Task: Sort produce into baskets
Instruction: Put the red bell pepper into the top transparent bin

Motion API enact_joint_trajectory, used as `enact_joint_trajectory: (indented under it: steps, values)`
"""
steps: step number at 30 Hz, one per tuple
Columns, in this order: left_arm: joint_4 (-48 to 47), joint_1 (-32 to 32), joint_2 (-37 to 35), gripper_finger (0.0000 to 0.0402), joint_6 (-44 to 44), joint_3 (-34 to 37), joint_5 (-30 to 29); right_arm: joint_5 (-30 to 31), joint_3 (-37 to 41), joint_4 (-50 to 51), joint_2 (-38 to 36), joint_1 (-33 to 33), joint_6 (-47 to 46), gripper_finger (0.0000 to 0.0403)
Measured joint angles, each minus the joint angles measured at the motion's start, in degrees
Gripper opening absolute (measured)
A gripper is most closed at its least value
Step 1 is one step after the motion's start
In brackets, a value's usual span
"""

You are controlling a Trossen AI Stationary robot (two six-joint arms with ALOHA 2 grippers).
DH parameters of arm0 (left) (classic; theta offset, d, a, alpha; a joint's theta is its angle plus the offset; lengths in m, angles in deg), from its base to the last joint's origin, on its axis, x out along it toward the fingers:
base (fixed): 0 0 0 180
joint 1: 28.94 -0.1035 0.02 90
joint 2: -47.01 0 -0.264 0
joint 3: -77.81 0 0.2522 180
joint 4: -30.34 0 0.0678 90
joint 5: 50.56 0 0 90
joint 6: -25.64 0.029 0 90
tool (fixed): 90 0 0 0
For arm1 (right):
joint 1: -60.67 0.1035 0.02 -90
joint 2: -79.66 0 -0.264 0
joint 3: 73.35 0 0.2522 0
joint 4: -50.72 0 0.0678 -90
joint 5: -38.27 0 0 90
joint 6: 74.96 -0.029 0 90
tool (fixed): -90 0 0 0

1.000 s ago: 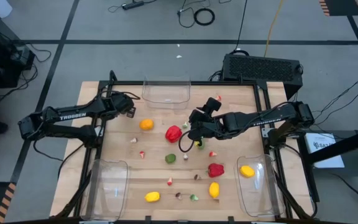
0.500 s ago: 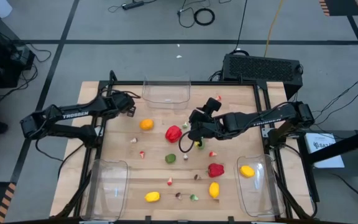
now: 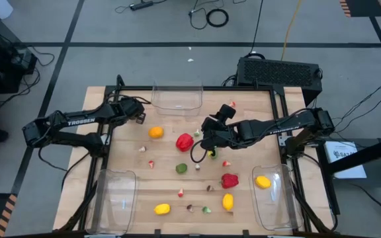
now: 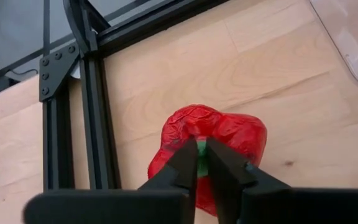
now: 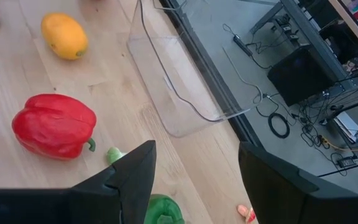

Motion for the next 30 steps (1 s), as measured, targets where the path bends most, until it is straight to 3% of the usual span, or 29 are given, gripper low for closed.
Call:
enact_joint_trajectory:
  steps: [4, 12, 30]
  values:
    - [-0.2, 0.0, 0.0, 0.0009, 0.6, 0.0, 0.0, 0.0, 0.0, 0.1, 0.0, 0.2, 0.0, 0.0221]
    - [-0.3, 0.0, -0.1, 0.0011, 1.6, 0.0, 0.0, 0.0, 0.0, 0.1, 0.0, 0.6, 0.0, 0.0221]
    - [-11.3, 4.0, -8.0, 0.0011, 1.0, -9.6, 2.9, 0.0, 0.0, 0.7, 0.0, 0.7, -0.9, 0.0221]
